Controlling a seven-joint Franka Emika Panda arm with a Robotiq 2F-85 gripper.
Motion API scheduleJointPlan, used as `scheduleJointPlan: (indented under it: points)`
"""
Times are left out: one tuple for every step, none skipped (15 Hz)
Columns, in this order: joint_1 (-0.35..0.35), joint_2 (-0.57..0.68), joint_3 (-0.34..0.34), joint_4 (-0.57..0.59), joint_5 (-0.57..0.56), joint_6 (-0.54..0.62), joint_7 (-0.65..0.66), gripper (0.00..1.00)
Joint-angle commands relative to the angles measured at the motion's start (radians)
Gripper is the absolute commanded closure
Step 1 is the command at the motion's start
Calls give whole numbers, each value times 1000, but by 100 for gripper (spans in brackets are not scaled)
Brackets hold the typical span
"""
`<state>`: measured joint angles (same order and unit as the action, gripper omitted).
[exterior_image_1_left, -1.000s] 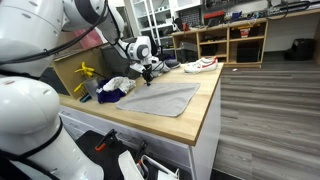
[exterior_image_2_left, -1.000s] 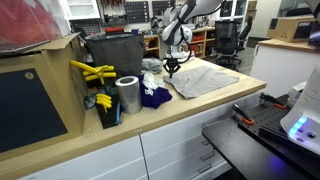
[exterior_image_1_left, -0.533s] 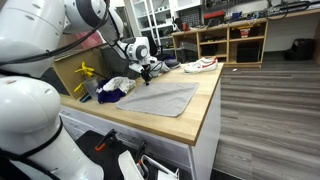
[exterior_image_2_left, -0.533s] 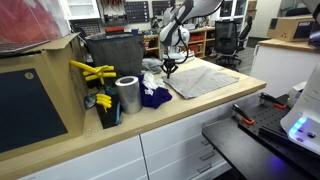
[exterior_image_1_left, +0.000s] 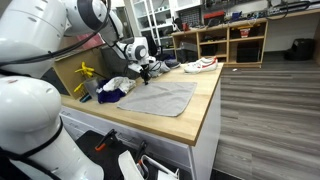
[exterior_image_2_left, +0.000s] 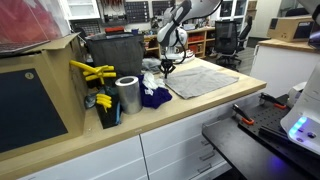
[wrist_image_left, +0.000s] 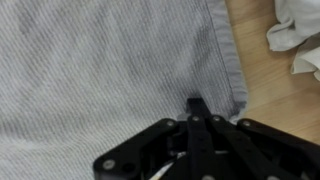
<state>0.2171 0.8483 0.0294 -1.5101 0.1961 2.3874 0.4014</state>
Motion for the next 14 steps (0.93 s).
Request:
scheduleJointPlan:
  points:
    - [16,27,-12,47,-13,17,42,96]
    - [11,6,-13,31,-15,18,32,72]
    - [6,-13,-11,17,-15,18,20,71]
    - [1,-36,-13,-3,-16,24,15,68]
    - [-11,-75,-12,-37,-14,21,-1,62]
    - [-20,-111,-15,-65,-14,10,-8,55]
    - [-34,-151,-14,-93,-9,-13,-18,46]
    - [-47,-193,-18,-122,-11,-48,-27,40]
    - [-64,-235,-17,-145,-12,-110,-42,31]
    - [-91,-279,-8,-167,-11,-211,-82,25]
    - [-105,-318,-11,-184,-16,-289,-101,18]
    - [-124,-359,-13,-200,-13,-363,-126,9]
    - [-137,-401,-19,-213,-20,-438,-142,3]
    - [-152,-446,-26,-232,-25,-502,-159,0]
